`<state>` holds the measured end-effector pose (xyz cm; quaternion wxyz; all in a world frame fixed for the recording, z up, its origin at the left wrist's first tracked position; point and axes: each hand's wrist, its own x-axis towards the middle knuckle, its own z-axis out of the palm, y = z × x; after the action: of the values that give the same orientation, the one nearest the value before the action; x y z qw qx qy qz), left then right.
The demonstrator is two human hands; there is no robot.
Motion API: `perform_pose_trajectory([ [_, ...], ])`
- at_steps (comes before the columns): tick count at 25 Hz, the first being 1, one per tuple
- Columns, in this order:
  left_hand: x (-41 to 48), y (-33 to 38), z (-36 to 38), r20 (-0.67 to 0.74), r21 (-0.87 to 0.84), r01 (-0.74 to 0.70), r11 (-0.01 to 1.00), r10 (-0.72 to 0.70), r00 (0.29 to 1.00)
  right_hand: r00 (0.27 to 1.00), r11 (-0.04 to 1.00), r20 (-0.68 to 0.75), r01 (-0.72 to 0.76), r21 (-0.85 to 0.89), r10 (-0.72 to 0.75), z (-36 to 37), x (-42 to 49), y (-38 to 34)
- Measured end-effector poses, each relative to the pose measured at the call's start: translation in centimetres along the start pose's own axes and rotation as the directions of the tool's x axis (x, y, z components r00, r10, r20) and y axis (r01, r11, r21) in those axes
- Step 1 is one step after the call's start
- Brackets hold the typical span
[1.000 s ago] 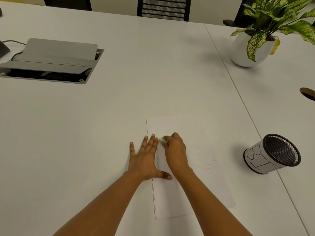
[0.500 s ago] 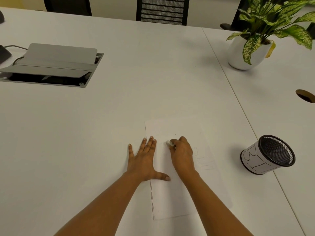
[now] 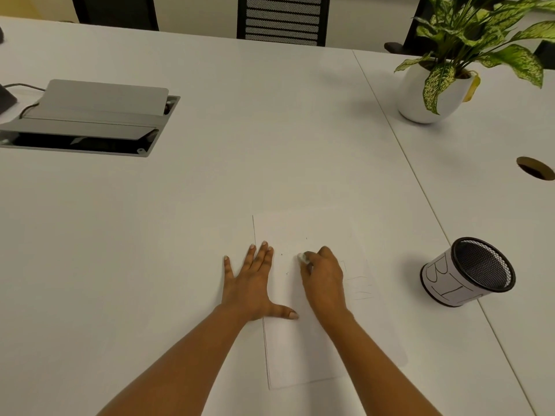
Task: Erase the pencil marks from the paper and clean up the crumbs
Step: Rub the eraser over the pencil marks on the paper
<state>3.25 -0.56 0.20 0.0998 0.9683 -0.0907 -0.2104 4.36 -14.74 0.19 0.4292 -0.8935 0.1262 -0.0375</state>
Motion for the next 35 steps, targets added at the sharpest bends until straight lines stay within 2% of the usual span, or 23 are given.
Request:
perform_pose_trajectory([
  [2, 0.0, 0.1, 0.0, -0.003, 0.003, 0.002, 1.000, -0.002, 1.000, 0.999, 0.996, 0.026, -0.031, 0.079, 0.029, 0.8, -2.0, -0.1],
  [4, 0.0, 0.0, 0.0, -0.007, 0.010, 0.000, 1.000, 0.000, 1.000, 0.996, 0.994, 0.065, 0.061, 0.089, -0.067, 1.5, -4.7, -0.3],
  [6, -0.1, 0.1, 0.0, -0.012, 0.009, -0.001, 1.000, 0.001, 1.000, 0.975, 0.974, 0.045, 0.218, -0.061, -0.216, 1.2, -4.6, -0.1],
  [7, -0.1, 0.1, 0.0, -0.006, 0.011, 0.000, 1.000, 0.000, 1.000, 0.973, 0.968, 0.026, 0.230, -0.103, -0.228, 0.8, -3.4, 0.1],
  [11, 0.0, 0.1, 0.0, 0.008, 0.012, 0.004, 1.000, -0.004, 1.000, 0.992, 0.986, -0.086, 0.084, -0.141, -0.097, -0.2, -0.5, -0.3],
  [16, 0.0, 0.0, 0.0, -0.017, 0.016, -0.003, 1.000, 0.003, 1.000, 0.974, 0.969, 0.069, 0.224, -0.101, -0.218, 2.0, -3.9, -1.8],
  [22, 0.0, 0.0, 0.1, 0.008, 0.024, 0.003, 1.000, -0.003, 1.000, 0.990, 0.984, -0.108, 0.074, -0.163, -0.093, -0.9, 0.4, 0.2],
  [24, 0.0, 0.0, 0.0, 0.001, 0.012, 0.001, 1.000, -0.001, 1.000, 0.993, 0.984, -0.059, 0.092, -0.155, -0.102, 0.1, -0.6, -0.7],
  [26, 0.0, -0.1, 0.0, -0.017, 0.016, -0.001, 1.000, 0.001, 1.000, 0.985, 0.979, 0.043, 0.173, -0.112, -0.169, 1.9, -2.6, -1.5],
  [28, 0.0, 0.0, -0.1, -0.016, 0.024, -0.003, 1.000, 0.004, 1.000, 0.975, 0.972, 0.068, 0.216, -0.094, -0.210, 2.3, -3.5, -1.3],
  [31, -0.1, 0.1, -0.2, 0.004, 0.010, 0.008, 1.000, -0.008, 1.000, 0.986, 0.982, -0.033, 0.157, -0.106, -0.161, -0.2, -2.0, 0.3],
  [35, -0.1, 0.1, -0.2, 0.008, 0.023, 0.008, 1.000, -0.008, 1.000, 0.984, 0.996, -0.176, -0.015, -0.090, -0.001, -3.6, 0.1, 2.1],
])
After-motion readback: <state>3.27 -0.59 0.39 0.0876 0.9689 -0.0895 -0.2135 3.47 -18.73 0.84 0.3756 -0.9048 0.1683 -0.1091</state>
